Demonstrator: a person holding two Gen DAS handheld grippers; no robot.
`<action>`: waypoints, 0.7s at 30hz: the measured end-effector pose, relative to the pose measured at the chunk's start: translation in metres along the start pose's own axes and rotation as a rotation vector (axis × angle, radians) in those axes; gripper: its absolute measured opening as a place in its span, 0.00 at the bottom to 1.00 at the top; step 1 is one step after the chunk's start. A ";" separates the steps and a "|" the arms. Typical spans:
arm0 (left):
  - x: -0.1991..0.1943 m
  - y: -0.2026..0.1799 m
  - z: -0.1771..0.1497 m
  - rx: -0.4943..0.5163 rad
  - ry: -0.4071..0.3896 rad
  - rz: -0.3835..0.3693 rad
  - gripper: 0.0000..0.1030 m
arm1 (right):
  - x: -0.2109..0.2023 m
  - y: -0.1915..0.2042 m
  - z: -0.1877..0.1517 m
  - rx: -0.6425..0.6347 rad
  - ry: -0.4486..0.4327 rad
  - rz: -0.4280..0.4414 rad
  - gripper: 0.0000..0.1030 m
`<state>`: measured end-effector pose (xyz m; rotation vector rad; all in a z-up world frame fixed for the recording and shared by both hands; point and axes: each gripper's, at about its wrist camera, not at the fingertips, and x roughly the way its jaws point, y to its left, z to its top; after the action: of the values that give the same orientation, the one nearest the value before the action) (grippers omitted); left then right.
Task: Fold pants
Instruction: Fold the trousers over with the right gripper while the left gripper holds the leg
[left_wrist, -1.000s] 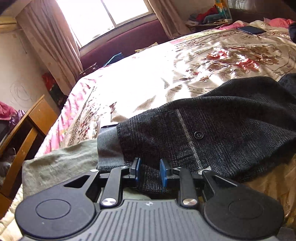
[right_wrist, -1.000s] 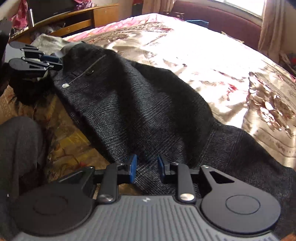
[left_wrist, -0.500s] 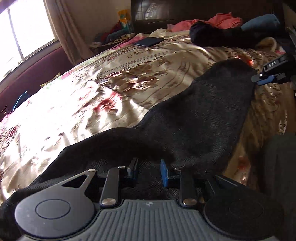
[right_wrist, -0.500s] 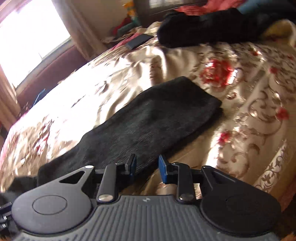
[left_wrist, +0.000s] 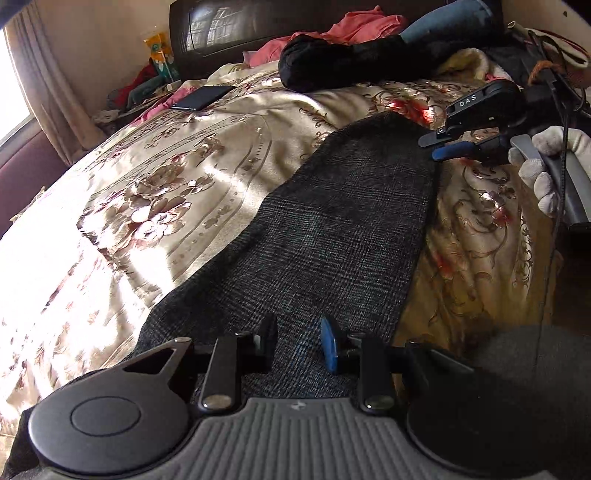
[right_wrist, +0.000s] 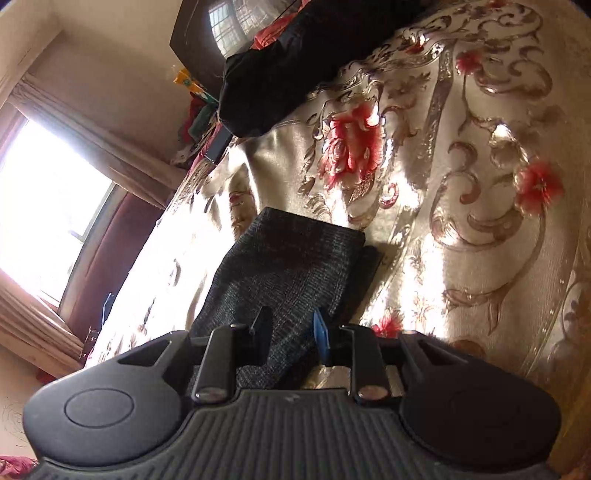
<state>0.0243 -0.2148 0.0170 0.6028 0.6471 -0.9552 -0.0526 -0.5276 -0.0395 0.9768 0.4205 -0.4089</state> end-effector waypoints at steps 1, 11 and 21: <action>0.002 -0.003 0.002 -0.002 -0.003 -0.009 0.40 | 0.000 0.001 0.001 -0.004 -0.004 -0.006 0.24; 0.014 -0.024 0.012 0.021 -0.043 -0.034 0.40 | -0.012 -0.001 0.005 0.017 -0.124 -0.122 0.25; 0.017 -0.023 0.012 0.001 -0.043 -0.048 0.40 | 0.002 -0.007 0.024 0.060 -0.127 -0.099 0.17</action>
<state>0.0138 -0.2431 0.0085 0.5681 0.6248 -1.0107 -0.0510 -0.5524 -0.0335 0.9853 0.3438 -0.5723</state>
